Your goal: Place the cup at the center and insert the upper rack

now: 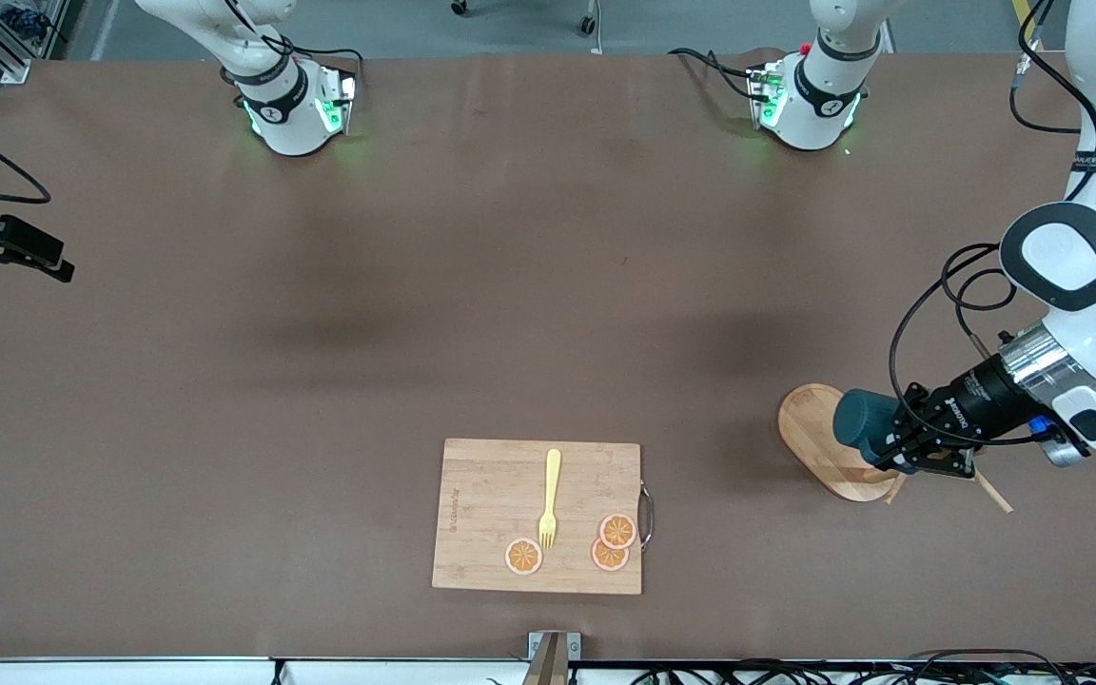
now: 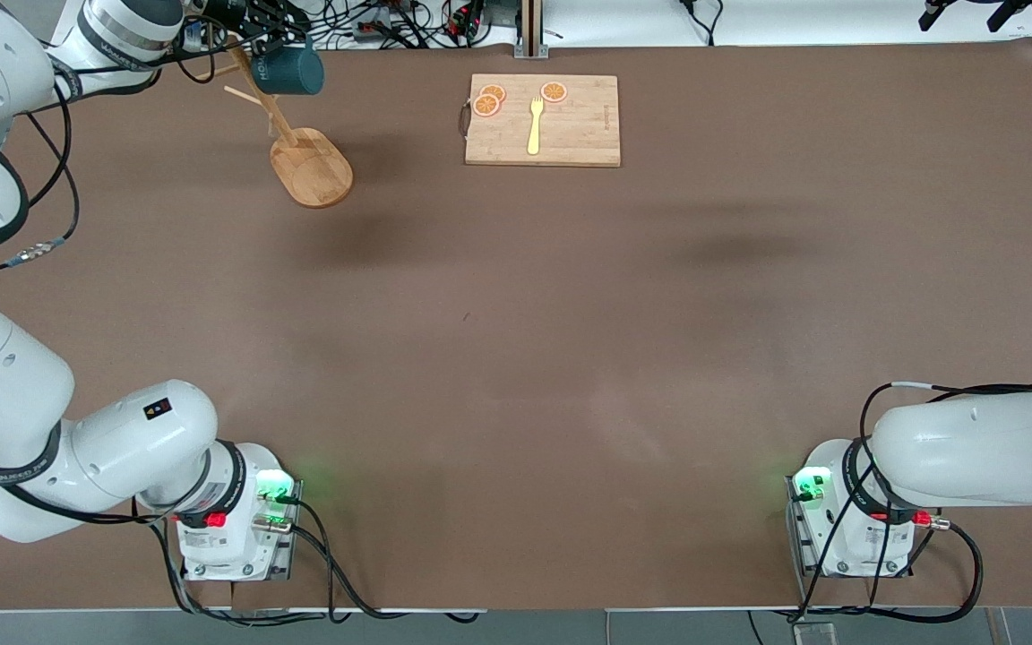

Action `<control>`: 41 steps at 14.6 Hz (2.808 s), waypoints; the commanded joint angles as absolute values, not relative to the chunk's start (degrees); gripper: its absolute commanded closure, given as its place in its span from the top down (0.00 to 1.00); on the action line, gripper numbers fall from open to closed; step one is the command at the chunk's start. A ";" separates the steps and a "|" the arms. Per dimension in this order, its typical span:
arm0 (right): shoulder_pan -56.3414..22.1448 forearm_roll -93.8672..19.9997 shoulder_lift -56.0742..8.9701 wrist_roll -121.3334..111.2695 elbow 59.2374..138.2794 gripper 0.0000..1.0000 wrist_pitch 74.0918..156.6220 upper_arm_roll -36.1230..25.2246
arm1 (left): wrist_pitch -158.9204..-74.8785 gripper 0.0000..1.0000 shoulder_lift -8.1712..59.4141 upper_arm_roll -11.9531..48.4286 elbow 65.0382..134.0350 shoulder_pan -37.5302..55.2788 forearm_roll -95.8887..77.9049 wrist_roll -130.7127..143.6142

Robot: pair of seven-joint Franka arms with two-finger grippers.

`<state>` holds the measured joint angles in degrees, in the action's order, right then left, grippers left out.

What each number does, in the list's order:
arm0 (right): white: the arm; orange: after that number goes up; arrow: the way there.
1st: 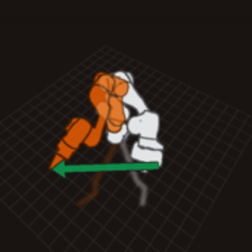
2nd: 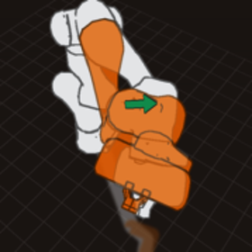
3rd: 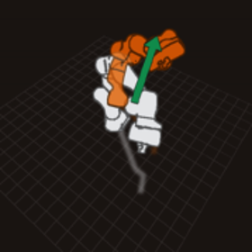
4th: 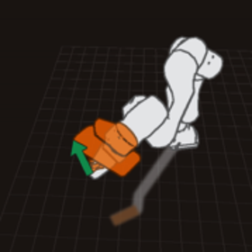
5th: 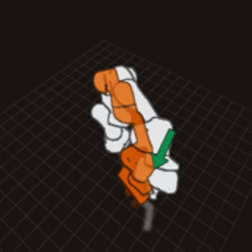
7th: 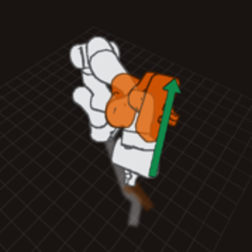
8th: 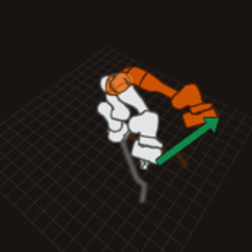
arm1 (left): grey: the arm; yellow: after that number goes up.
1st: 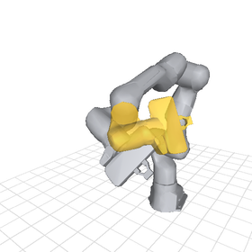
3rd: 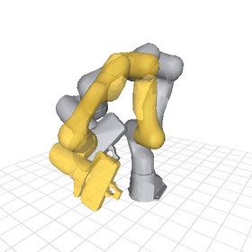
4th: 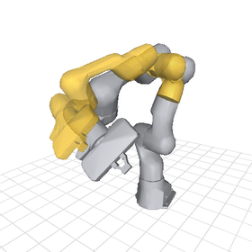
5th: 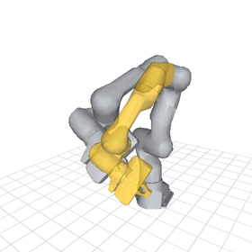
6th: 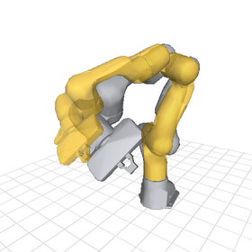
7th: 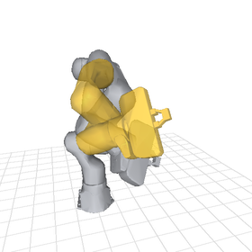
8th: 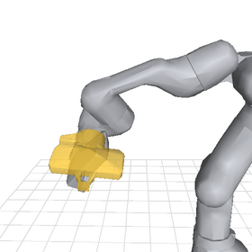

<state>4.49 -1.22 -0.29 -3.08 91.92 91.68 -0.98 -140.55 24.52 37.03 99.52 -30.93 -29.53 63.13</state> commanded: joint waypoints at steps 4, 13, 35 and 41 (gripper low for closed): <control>4.57 -0.62 0.62 -3.52 92.11 1.00 90.79 -0.88 | -141.15 0.01 26.72 37.53 98.17 -31.64 -30.41 61.08; 4.57 -0.62 0.62 -3.52 92.11 1.00 90.79 -0.88 | -141.77 0.06 26.72 36.30 98.09 -31.73 -30.41 61.08; 4.57 -0.62 0.62 -3.60 92.11 1.00 90.79 -0.88 | -119.12 0.98 13.46 36.30 97.65 -36.73 -1.33 20.88; 4.66 -0.62 0.62 -3.60 92.11 1.00 90.70 -0.88 | -101.80 0.99 4.15 36.21 97.73 -38.06 1.76 3.54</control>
<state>4.49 -1.22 -0.29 -3.08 91.88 91.27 -1.01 -106.67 9.25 36.23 96.75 -37.87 0.89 8.07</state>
